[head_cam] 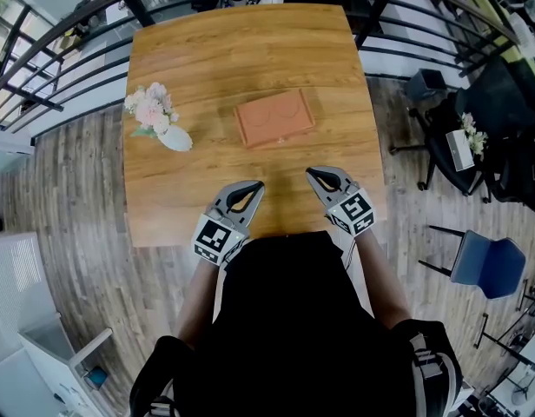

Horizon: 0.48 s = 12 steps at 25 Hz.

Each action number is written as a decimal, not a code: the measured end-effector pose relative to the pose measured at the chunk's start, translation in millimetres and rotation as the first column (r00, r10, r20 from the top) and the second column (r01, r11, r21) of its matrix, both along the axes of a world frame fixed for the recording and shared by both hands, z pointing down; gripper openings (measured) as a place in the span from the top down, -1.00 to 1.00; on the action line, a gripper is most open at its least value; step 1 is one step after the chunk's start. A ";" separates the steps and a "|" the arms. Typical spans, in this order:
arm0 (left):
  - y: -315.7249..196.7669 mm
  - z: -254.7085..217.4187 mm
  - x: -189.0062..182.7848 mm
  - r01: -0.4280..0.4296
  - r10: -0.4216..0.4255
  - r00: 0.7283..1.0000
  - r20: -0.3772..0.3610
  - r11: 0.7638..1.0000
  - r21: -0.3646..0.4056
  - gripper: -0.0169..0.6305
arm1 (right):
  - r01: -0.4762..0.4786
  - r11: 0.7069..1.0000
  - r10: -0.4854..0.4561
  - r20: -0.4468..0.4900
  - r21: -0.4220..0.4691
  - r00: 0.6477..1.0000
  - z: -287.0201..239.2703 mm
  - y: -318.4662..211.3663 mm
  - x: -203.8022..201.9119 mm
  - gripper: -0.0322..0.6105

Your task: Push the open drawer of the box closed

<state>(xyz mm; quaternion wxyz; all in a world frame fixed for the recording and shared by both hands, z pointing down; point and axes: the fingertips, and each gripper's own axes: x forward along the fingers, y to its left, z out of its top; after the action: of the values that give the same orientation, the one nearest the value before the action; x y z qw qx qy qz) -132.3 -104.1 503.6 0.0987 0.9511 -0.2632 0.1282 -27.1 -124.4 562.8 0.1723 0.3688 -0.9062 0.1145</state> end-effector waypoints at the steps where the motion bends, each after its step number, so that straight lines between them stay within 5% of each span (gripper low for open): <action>1: 0.1 0.3 -0.5 0.001 -0.001 1.000 0.001 1.000 -0.003 0.88 | -0.001 1.000 0.001 0.000 0.000 1.000 -0.5 -0.3 -0.6 0.85; 12: 5.5 6.7 -3.8 0.007 -0.007 1.000 -0.005 1.000 -0.017 0.88 | 0.002 1.000 -0.003 -0.026 -0.012 1.000 6.9 4.2 -8.7 0.85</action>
<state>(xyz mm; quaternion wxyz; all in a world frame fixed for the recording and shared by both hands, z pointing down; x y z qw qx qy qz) -136.1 -98.7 510.3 0.1081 0.9496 -0.2651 0.1275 -35.8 -120.2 569.6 0.1863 0.3680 -0.9037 0.1148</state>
